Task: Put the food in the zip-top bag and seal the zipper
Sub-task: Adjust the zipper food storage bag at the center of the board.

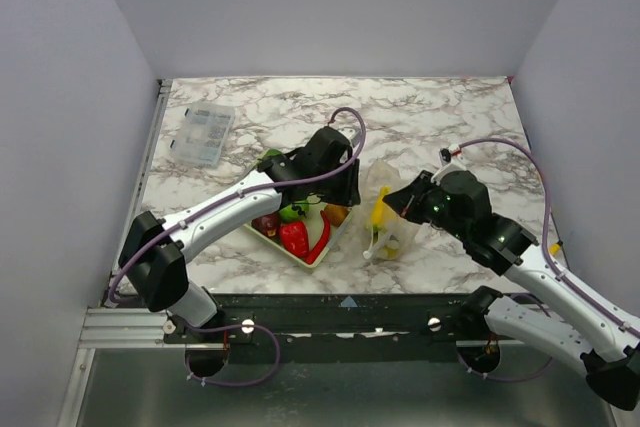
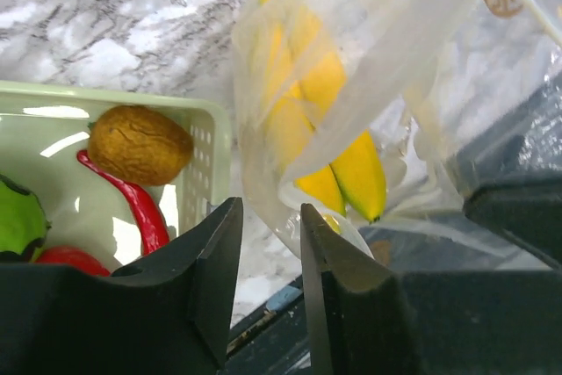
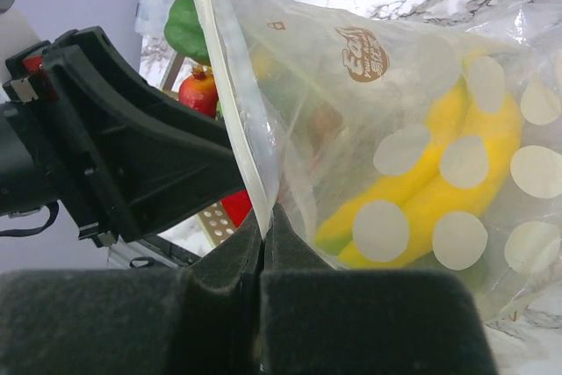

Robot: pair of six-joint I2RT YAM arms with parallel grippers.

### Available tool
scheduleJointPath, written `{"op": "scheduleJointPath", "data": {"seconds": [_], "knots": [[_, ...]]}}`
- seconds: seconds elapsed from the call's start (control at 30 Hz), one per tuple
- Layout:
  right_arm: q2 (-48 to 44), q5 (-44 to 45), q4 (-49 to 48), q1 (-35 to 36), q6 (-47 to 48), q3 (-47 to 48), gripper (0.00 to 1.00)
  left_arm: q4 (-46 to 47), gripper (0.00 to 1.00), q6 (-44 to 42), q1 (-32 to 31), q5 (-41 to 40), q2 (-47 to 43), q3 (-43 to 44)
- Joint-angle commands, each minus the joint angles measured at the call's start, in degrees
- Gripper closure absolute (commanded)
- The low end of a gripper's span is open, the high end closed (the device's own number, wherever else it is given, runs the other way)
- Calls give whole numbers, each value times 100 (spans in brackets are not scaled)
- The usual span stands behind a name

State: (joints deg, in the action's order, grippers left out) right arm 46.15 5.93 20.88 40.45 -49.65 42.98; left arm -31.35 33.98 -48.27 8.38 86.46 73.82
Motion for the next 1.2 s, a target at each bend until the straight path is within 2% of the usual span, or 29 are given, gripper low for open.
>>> {"op": "scheduleJointPath", "data": {"seconds": [0.0,0.1,0.33,0.53,0.63,0.97,1.07,1.17], "knots": [[77,107,-139,19,120,164,99,279,68,-32,-111,-973,229,270],[104,120,-99,23,173,217,99,341,71,18,-119,-979,410,387],[90,112,-6,16,322,305,99,605,71,109,-283,-969,473,396],[-26,86,-5,15,318,231,99,1231,73,118,-391,-872,27,-256],[-88,86,-11,17,299,184,99,1542,71,64,-394,-838,-109,-499],[-111,-31,27,12,324,245,99,1327,70,-69,-394,-844,293,-188],[-162,2,67,25,318,247,99,1631,70,-118,-403,-556,75,-448],[-194,13,81,16,320,258,99,2155,64,-161,-411,-435,-194,-883]]}}
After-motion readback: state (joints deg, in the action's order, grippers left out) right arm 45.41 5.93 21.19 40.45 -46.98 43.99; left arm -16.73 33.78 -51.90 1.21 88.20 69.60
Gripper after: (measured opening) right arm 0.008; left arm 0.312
